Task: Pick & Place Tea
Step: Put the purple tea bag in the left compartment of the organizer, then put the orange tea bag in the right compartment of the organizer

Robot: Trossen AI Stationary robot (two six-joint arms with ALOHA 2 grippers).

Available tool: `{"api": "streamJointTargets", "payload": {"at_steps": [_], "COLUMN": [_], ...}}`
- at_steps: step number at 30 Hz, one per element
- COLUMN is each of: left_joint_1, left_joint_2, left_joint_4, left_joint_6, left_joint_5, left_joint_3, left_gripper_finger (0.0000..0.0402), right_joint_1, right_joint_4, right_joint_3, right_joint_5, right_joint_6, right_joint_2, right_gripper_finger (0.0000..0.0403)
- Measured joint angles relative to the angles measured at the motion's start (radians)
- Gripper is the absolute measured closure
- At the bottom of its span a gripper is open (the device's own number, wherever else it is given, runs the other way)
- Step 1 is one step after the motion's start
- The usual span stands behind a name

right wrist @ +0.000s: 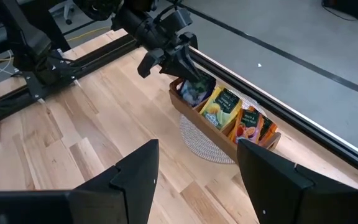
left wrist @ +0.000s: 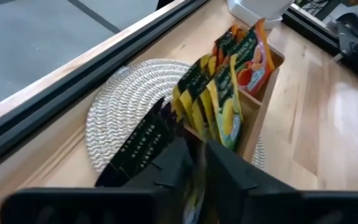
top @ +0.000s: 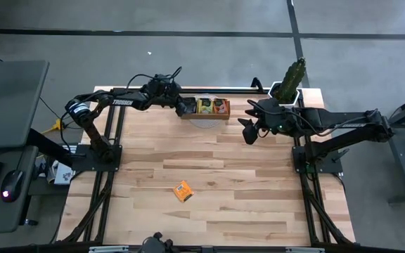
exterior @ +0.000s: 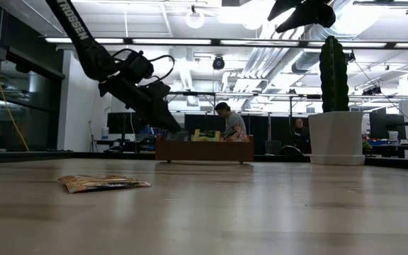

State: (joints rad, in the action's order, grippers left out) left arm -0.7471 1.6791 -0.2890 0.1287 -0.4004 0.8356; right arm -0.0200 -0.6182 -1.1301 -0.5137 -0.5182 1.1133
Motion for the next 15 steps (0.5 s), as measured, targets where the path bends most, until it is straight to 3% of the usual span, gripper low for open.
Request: {"api": "streamJointTargets", "payload": {"at_steps": [8, 15], "left_joint_1": [0.0, 0.002], "left_joint_2": [-0.014, -0.187], "left_joint_4": [0.002, 0.087], "left_joint_6": [-0.003, -0.063], "left_joint_5": [-0.066, -0.087], "left_joint_3": [0.0, 0.002], "left_gripper_finger": [0.0221, 0.0203], "right_joint_1": [0.0, 0.0], "right_joint_4": [0.0, 0.013], "right_joint_3": [0.0, 0.0], "right_joint_5": [0.065, 0.21], "right_joint_6": [-0.003, -0.002], "right_joint_2": [0.0, 0.057], "right_gripper_finger": [0.019, 0.0205]}}
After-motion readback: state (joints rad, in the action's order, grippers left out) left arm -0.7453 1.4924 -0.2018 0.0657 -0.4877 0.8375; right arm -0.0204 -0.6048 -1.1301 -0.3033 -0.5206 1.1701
